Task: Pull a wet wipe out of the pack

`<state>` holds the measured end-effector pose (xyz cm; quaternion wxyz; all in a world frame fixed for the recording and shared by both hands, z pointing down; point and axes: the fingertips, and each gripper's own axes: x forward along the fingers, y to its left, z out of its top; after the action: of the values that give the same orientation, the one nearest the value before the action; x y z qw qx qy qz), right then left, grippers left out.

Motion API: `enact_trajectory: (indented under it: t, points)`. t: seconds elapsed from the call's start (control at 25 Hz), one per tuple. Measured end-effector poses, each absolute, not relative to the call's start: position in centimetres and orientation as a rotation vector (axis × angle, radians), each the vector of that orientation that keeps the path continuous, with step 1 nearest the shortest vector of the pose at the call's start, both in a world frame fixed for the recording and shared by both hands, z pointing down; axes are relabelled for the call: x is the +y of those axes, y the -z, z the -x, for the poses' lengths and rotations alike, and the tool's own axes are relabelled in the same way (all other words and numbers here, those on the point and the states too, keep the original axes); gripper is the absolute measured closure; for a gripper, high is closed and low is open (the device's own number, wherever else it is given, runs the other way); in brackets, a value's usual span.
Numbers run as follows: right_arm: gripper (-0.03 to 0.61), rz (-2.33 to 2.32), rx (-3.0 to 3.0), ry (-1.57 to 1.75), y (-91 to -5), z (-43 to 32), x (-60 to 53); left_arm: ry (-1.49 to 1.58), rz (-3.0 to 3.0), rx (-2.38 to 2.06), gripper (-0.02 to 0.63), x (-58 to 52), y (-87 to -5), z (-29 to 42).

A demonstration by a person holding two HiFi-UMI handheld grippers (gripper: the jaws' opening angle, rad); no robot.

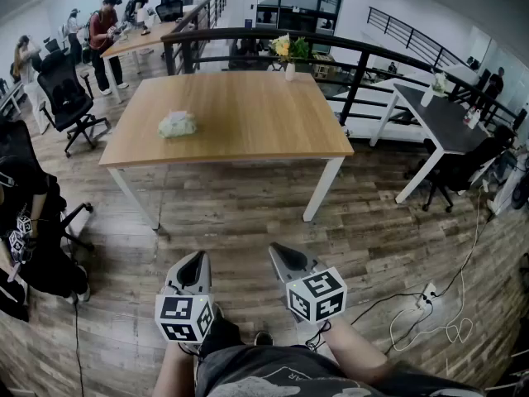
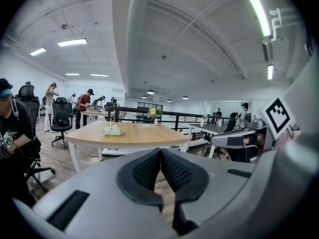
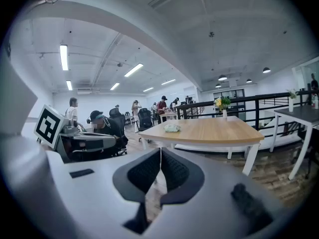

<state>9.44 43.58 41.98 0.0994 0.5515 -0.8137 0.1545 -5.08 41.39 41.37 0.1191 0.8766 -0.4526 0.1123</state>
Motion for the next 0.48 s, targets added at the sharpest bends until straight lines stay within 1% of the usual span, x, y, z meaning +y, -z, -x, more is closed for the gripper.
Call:
enact_trajectory:
  t: [0.48]
  points:
    - [0.552,-1.632,-2.387,-0.482,-42.8,-11.3,43.6,-0.359,-2.523,-1.319,0.598,41.3,-42.5,3.9]
